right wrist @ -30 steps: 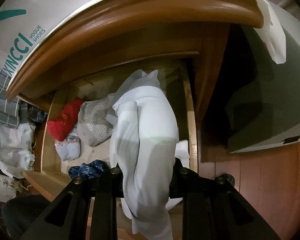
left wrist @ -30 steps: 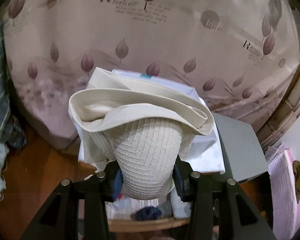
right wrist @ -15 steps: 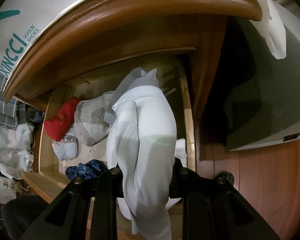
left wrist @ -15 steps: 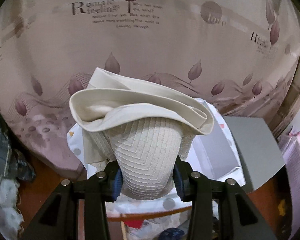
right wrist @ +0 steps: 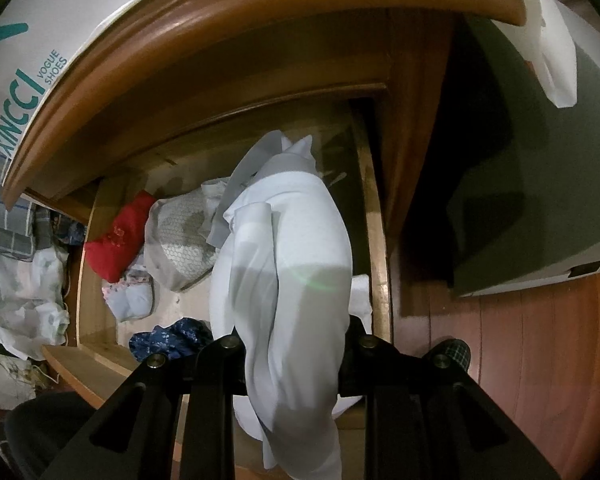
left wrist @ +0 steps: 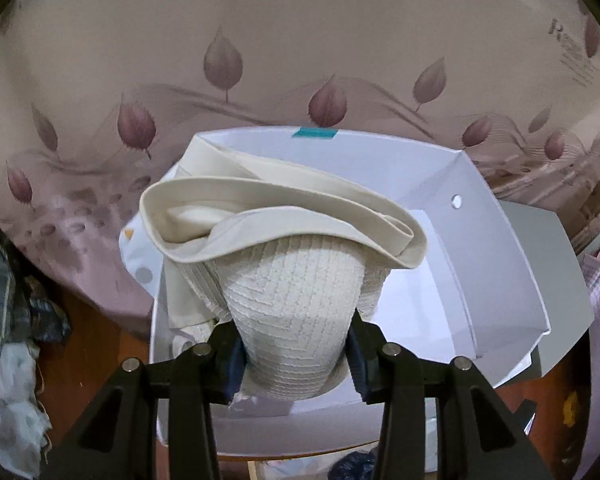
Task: Take underwear out of drawer
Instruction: 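Lift the white underwear with the left gripper and lower it into the white shoe box, then open the left gripper to release the white underwear and withdraw it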
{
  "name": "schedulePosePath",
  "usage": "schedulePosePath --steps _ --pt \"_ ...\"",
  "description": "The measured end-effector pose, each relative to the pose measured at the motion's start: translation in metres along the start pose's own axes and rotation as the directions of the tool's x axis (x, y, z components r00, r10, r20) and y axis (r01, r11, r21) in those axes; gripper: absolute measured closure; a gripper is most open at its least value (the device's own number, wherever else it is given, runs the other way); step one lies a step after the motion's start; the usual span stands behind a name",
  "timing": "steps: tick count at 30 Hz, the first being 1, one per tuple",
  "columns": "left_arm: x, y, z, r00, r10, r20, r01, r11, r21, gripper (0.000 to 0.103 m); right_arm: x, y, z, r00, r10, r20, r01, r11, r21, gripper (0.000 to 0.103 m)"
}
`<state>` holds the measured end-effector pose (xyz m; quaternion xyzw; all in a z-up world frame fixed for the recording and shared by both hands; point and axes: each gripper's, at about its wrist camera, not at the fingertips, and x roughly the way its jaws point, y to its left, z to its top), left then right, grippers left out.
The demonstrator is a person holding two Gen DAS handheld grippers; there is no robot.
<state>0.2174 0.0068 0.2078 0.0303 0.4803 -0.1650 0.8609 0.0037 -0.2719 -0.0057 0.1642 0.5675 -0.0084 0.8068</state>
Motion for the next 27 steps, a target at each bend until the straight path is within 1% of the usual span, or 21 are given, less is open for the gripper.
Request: schedulePosePath --steps 1,5,7,10,13,16,18,20,24,27 --pt "0.005 0.002 -0.001 1.000 0.001 -0.011 -0.001 1.000 -0.015 0.059 0.000 0.000 0.000 1.000 -0.001 0.000 0.001 1.000 0.001 0.082" --pt "0.015 0.003 -0.003 0.999 0.028 -0.020 -0.028 0.999 -0.021 0.056 0.000 0.000 0.000 1.000 -0.002 0.000 0.002 1.000 -0.001 0.082" --pt "0.016 -0.002 -0.005 0.999 0.038 -0.018 -0.038 0.999 -0.007 0.050 0.001 0.000 0.000 1.000 -0.002 -0.002 0.002 1.000 -0.001 0.082" --pt "0.017 -0.007 -0.005 0.999 0.046 -0.021 -0.046 0.999 -0.006 0.047 0.001 0.000 0.000 1.000 -0.002 -0.005 0.002 1.000 0.002 0.082" --pt "0.015 -0.008 -0.006 0.998 0.056 -0.005 -0.056 0.998 -0.010 0.042 0.001 0.000 -0.001 1.000 -0.008 -0.003 0.008 1.000 -0.003 0.082" --pt "0.008 -0.009 -0.010 0.999 0.049 0.023 -0.048 0.999 -0.014 0.040 0.001 0.001 -0.001 1.000 -0.010 -0.004 0.010 1.000 -0.005 0.082" --pt "0.001 -0.011 -0.014 0.999 0.036 0.040 -0.035 0.999 -0.002 0.038 0.001 0.002 0.000 1.000 -0.011 -0.004 0.011 1.000 -0.004 0.081" --pt "-0.007 -0.014 -0.018 0.997 0.038 0.065 -0.039 0.999 0.016 0.035 0.002 0.002 0.000 1.000 -0.011 -0.004 0.010 1.000 -0.004 0.081" --pt "-0.017 -0.021 -0.023 0.997 0.031 0.077 -0.037 0.996 0.077 0.032 0.001 0.003 -0.001 1.000 -0.013 -0.003 0.013 1.000 -0.005 0.081" --pt "-0.029 -0.021 -0.021 0.993 0.052 0.104 -0.060 0.995 0.076 0.030 0.003 0.003 0.000 1.000 -0.014 -0.004 0.014 1.000 -0.006 0.081"
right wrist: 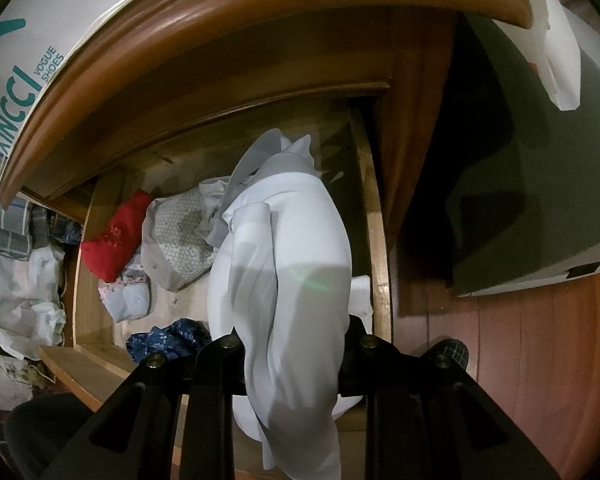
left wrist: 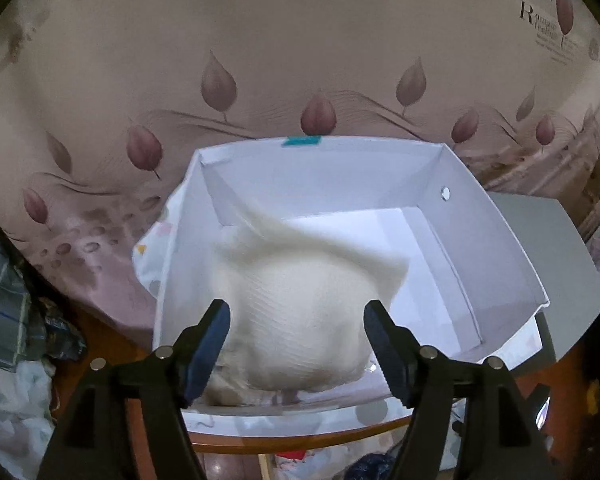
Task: Take underwear out of drawer
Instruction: 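Open the left gripper to release the white underwear and withdraw it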
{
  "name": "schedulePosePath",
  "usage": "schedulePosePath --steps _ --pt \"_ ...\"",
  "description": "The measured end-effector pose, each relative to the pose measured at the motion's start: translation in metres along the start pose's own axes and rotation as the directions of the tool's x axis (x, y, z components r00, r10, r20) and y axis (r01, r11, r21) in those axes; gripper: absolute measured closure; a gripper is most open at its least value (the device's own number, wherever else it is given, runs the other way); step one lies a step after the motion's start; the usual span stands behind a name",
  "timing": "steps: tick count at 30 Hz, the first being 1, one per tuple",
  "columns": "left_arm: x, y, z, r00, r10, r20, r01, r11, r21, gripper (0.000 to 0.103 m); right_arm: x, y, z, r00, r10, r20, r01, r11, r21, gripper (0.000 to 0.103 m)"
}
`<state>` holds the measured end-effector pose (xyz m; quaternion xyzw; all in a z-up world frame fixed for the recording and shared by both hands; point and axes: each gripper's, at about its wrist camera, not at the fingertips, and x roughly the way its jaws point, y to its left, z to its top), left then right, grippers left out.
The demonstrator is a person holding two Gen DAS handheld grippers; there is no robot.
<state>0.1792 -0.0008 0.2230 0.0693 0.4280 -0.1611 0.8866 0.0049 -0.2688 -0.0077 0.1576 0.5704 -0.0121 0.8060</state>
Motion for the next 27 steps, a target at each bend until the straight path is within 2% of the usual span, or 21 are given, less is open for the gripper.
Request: schedulePosePath --steps 2,7,10,14,16,19,23,25,27 --pt "-0.006 0.003 0.004 1.000 -0.009 0.006 0.009 1.000 -0.008 0.027 0.000 0.000 0.001 1.000 0.002 0.001 -0.002 1.000 0.000 0.081" --pt "-0.025 0.014 0.002 0.999 0.033 0.041 -0.031 0.998 -0.050 0.027 0.000 0.000 0.000 1.000 -0.003 -0.002 0.003 1.000 0.000 0.081" --pt "-0.035 0.023 -0.015 0.997 0.058 0.044 -0.053 0.994 -0.100 0.027 0.000 0.001 0.001 1.000 -0.012 0.000 0.012 1.000 -0.011 0.081" --pt "-0.048 0.037 -0.051 0.986 0.160 0.043 -0.152 0.977 -0.148 0.027 0.000 0.005 0.001 1.000 -0.021 0.005 0.021 0.999 -0.027 0.081" --pt "-0.054 0.045 -0.072 0.985 0.167 0.054 -0.155 0.972 -0.174 0.027 0.000 0.005 0.001 1.000 -0.025 0.008 0.025 0.999 -0.031 0.081" --pt "-0.059 0.062 -0.107 0.974 0.219 0.051 -0.200 0.948 -0.248 0.027 -0.001 0.006 0.001 0.999 -0.036 0.010 0.036 0.999 -0.038 0.081" --pt "-0.047 0.086 -0.156 0.956 0.292 0.004 -0.269 0.888 -0.373 0.027 -0.003 0.012 0.000 0.999 -0.041 0.025 0.043 0.997 -0.064 0.081" --pt "-0.037 0.090 -0.171 0.941 0.337 -0.026 -0.321 0.867 -0.381 0.027 -0.003 0.015 -0.001 0.998 -0.055 0.031 0.057 0.995 -0.084 0.081" --pt "-0.022 0.092 -0.187 0.914 0.399 -0.065 -0.393 0.837 -0.380 0.027 -0.003 0.018 -0.001 0.998 -0.062 0.034 0.065 0.992 -0.104 0.081"
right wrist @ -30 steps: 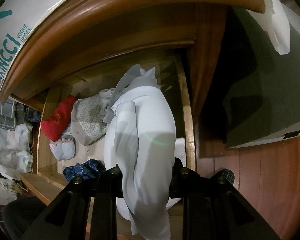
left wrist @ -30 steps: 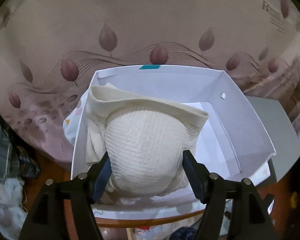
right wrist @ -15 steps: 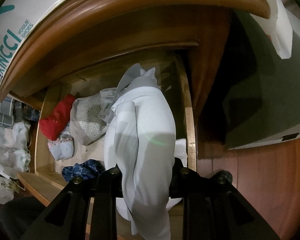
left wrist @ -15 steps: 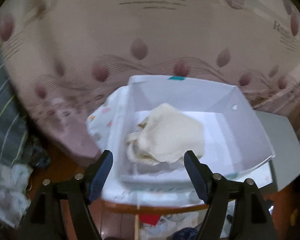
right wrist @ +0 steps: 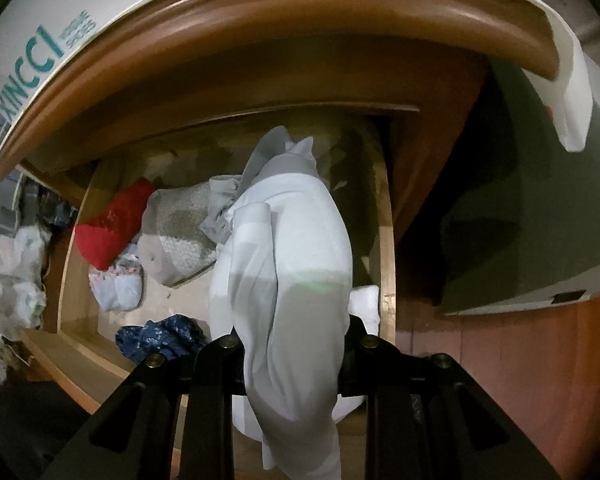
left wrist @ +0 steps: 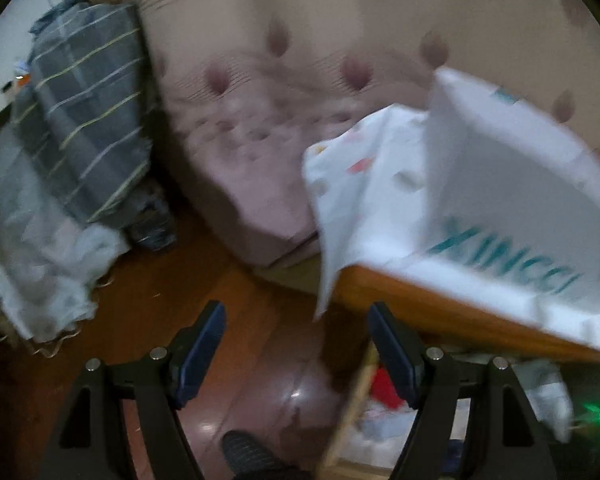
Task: Take underwear out of drawer
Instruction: 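Open the left gripper to release the white underwear and withdraw it, then carry the light blue underwear with the right gripper into the shoe box and open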
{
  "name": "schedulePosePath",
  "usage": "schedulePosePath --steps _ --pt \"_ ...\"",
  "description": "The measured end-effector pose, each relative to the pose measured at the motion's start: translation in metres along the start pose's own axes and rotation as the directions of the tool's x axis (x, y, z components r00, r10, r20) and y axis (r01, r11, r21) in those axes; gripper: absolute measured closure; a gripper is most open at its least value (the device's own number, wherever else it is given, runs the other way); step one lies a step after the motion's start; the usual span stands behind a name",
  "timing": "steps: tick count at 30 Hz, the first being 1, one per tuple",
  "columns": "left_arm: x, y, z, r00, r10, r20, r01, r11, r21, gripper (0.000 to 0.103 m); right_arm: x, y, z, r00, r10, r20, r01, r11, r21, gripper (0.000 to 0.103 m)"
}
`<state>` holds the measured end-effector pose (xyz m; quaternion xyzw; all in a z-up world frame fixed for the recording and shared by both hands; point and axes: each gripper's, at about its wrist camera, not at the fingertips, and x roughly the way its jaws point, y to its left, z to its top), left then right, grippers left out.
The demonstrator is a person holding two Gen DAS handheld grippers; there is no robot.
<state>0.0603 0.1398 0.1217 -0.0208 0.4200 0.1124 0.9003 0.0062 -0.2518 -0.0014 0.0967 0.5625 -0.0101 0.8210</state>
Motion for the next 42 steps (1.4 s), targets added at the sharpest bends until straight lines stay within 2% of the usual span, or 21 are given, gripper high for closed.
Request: schedulePosePath --steps 2,5,8,12,16,20,24,29,35,42 --pt "0.015 0.002 -0.012 0.999 0.029 -0.016 -0.029 1.000 -0.007 0.027 -0.001 0.003 -0.001 1.000 -0.014 0.003 0.014 1.000 -0.016 0.081" --pt "0.035 0.001 -0.024 0.998 0.015 -0.058 -0.017 0.999 -0.041 0.027 -0.004 0.003 0.000 1.000 -0.010 0.012 0.010 1.000 -0.023 0.082" --pt "0.053 0.005 -0.034 0.996 -0.001 -0.088 -0.008 0.994 -0.108 0.027 -0.009 0.008 0.000 0.999 -0.042 0.028 0.043 0.998 -0.045 0.083" --pt "0.070 0.012 -0.047 0.989 0.061 -0.132 -0.074 0.992 -0.100 0.027 -0.020 0.019 -0.002 0.996 -0.073 0.058 0.077 0.995 -0.063 0.084" --pt "0.083 0.025 -0.051 0.979 0.079 -0.186 -0.105 0.985 -0.133 0.027 -0.030 0.032 0.000 0.992 -0.091 0.084 0.097 0.992 -0.078 0.085" --pt "0.086 0.034 -0.050 0.973 0.103 -0.208 -0.137 0.978 -0.156 0.027 -0.047 0.041 0.005 0.988 -0.102 0.115 0.112 0.989 -0.091 0.085" --pt "0.093 0.044 -0.049 0.968 0.064 -0.241 -0.114 0.973 -0.199 0.027 -0.066 0.044 0.007 0.988 -0.099 0.121 0.111 0.989 -0.094 0.085" --pt "0.095 0.048 -0.048 0.964 0.087 -0.252 -0.138 0.972 -0.190 0.027 -0.084 0.051 0.009 0.989 -0.095 0.117 0.107 0.989 -0.099 0.086" --pt "0.098 0.055 -0.048 0.960 0.066 -0.274 -0.126 0.970 -0.209 0.027 -0.106 0.059 0.008 0.987 -0.098 0.126 0.113 0.986 -0.121 0.086" --pt "0.100 0.062 -0.048 0.956 0.040 -0.291 -0.115 0.963 -0.245 0.027 -0.151 0.069 0.010 0.980 -0.090 0.175 0.117 0.982 -0.150 0.086"
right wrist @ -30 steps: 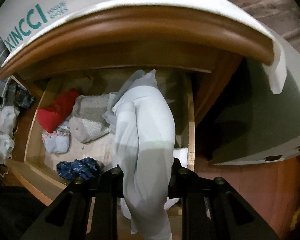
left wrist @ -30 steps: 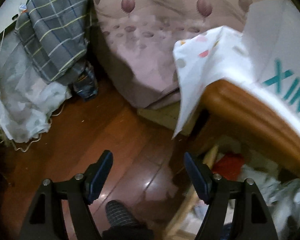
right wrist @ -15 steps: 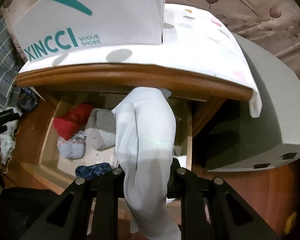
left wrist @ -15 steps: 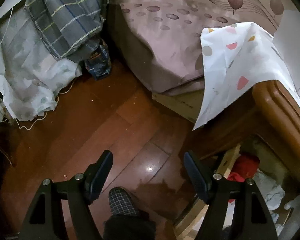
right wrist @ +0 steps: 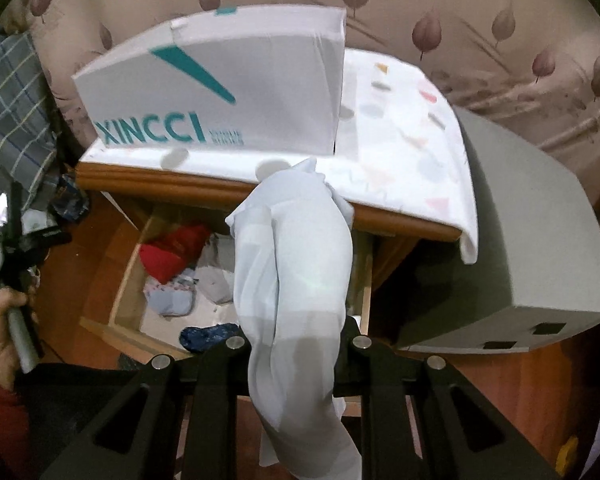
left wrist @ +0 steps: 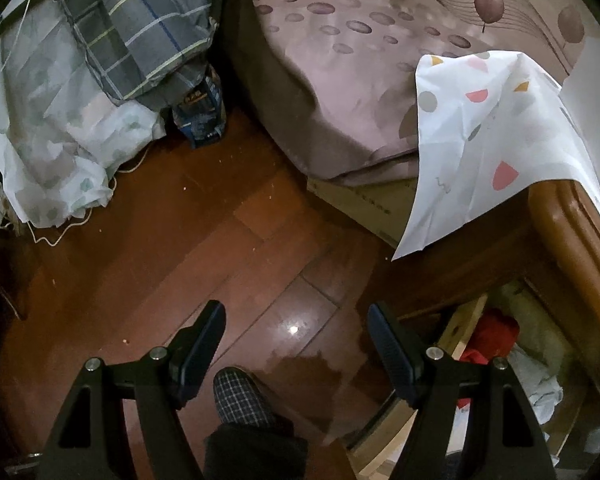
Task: Take underwear out of drawer
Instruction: 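Carry the light blue underwear with the right gripper into the shoe box and open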
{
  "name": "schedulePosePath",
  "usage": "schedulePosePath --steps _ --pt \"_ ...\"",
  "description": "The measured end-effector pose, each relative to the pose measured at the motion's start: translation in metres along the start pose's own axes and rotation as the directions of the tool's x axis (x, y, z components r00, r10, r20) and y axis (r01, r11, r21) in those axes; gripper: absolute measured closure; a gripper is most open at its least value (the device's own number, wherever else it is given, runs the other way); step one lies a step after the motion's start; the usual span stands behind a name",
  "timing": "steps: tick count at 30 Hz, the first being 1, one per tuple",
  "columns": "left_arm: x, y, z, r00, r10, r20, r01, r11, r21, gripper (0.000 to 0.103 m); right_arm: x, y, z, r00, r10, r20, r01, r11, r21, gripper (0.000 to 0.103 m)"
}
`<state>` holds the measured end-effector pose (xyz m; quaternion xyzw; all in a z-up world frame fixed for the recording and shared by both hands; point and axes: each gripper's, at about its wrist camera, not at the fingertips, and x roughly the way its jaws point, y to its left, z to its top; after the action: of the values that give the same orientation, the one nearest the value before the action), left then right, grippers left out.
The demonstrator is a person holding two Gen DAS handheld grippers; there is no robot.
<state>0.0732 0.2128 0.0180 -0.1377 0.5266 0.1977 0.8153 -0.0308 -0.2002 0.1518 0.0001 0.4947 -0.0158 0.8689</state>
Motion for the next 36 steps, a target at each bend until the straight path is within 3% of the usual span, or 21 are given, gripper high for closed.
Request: schedulePosePath --steps 10,15,20,24,28,36 --pt "-0.001 0.019 0.007 1.000 0.027 0.000 -0.026 0.998 -0.063 0.027 -0.079 0.005 0.058 0.985 0.021 0.170 -0.016 0.999 -0.032 0.086" --pt "-0.001 0.034 0.009 0.998 0.066 0.000 -0.065 0.991 -0.114 0.027 -0.103 0.005 0.118 0.960 0.008 0.280 0.000 1.000 -0.029 0.086" --pt "0.003 0.049 0.009 0.996 0.087 -0.024 -0.090 0.981 -0.170 0.027 -0.099 0.009 0.175 0.940 -0.008 0.342 0.018 1.000 -0.024 0.086" --pt "0.002 0.053 0.009 0.995 0.098 -0.023 -0.100 0.980 -0.171 0.027 -0.074 0.017 0.206 0.945 -0.002 0.327 0.011 1.000 -0.025 0.086" --pt "0.003 0.053 0.010 0.995 0.100 -0.024 -0.103 0.981 -0.166 0.027 -0.027 0.034 0.230 0.970 -0.007 0.244 0.018 0.999 -0.044 0.086" --pt "0.002 0.045 0.012 0.996 0.084 -0.015 -0.086 0.988 -0.131 0.027 0.057 0.041 0.235 0.995 -0.049 0.084 0.054 0.997 -0.054 0.085"
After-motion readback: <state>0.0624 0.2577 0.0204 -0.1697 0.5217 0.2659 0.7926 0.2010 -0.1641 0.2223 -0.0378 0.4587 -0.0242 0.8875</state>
